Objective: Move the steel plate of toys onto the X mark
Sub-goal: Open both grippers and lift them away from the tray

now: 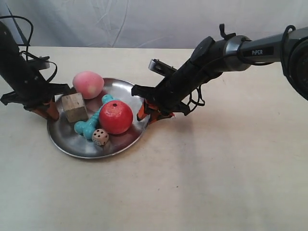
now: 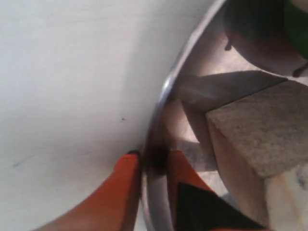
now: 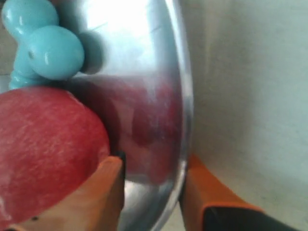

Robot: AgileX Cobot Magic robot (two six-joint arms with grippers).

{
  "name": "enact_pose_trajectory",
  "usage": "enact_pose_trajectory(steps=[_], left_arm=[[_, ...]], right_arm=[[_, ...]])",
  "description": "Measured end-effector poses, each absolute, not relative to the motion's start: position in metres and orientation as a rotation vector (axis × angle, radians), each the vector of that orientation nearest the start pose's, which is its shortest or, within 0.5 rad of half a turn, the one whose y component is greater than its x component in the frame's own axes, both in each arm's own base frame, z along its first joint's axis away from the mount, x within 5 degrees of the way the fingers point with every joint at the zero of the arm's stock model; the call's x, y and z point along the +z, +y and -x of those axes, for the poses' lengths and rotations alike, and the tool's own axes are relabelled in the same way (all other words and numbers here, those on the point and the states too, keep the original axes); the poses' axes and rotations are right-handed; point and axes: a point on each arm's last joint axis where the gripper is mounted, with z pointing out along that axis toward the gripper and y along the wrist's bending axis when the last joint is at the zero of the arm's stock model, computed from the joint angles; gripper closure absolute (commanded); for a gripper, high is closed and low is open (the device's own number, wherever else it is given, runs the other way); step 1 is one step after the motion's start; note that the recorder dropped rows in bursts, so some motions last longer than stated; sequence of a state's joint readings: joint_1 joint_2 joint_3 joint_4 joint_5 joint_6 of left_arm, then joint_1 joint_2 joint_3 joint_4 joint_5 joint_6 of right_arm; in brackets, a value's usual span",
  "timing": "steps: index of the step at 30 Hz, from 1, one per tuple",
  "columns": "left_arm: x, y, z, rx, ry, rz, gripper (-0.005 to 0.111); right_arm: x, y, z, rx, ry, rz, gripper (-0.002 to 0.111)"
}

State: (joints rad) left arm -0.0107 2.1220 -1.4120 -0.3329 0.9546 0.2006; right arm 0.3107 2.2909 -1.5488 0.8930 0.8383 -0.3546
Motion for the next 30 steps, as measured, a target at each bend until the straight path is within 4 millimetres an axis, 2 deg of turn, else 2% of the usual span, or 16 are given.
enact_pose_trajectory(steps=[4,9,13,17,25,27,30], left_arm=[[0.126,-0.029,-0.399,-0.435,3.090,-0.009,0.065],[0.126,-0.031,-0.398,-0.428,3.104,-0.009,0.064],[0.127,-0.026,-0.397,-0.335,3.125,0.001,0.064],[0.137,-0.019,-0.396,-0.235,3.115,0.036,0.064],[0.165,-0.011,-0.394,-0.204,3.052,0.080,0.064],[0.173,-0.011,-0.392,-0.205,3.038,0.084,0.067],[0.188,-0.011,-0.389,-0.210,3.009,0.091,0.085]], right_arm=[[0.105,0.190,-0.412,1.023,2.875,0.101,0.062],[0.105,0.191,-0.412,1.030,2.872,0.099,0.062],[0.106,0.192,-0.411,1.021,2.873,0.120,0.062],[0.111,0.188,-0.411,0.956,2.879,0.165,0.062],[0.129,0.181,-0.412,0.812,2.869,0.216,0.062],[0.131,0.179,-0.411,0.770,2.885,0.227,0.062],[0.136,0.174,-0.409,0.693,2.909,0.262,0.065]])
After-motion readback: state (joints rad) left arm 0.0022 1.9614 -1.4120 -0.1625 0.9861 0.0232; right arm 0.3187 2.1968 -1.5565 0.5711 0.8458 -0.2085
